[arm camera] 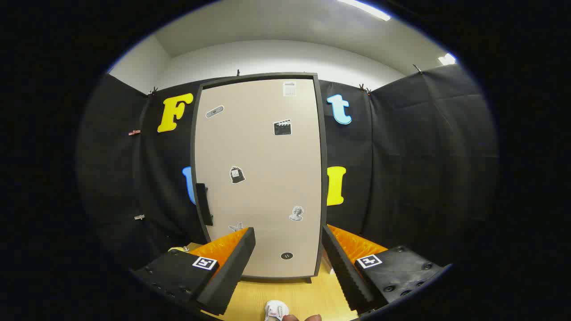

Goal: Open the shoe cabinet door, grab the shoes and put them into the shoe cabinet, then close the shoe cabinet door.

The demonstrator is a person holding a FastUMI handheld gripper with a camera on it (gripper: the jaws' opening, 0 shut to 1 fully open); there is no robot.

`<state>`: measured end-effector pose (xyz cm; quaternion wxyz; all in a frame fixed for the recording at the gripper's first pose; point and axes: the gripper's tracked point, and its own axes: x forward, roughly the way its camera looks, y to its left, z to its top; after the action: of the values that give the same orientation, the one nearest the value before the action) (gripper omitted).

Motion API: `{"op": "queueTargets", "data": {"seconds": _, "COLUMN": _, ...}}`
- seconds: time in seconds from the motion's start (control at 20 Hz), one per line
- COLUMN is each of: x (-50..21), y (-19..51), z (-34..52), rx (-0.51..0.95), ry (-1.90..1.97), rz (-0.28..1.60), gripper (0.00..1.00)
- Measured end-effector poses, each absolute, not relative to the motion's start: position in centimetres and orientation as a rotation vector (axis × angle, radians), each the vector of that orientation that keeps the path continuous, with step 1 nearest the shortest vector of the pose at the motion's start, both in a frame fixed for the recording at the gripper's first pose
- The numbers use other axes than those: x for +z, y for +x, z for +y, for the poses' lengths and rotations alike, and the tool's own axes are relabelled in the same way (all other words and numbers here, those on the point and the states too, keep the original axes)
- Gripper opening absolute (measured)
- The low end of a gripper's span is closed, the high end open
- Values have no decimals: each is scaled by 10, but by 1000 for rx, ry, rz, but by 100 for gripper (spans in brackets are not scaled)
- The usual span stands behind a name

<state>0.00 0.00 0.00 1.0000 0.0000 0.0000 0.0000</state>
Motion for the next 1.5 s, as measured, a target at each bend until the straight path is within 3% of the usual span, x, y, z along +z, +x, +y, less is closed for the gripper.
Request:
{"op": "queueTargets", "data": {"seconds": 1.05, "x": -7, "y": -17, "z": 8, "rx": 9, "ry": -1, "rz": 20, "gripper": 97}}
{"op": "queueTargets", "data": {"seconds": 1.5, "x": 9, "y": 18, "z": 80, "rx": 113, "ry": -2, "rz": -16, "gripper": 97}}
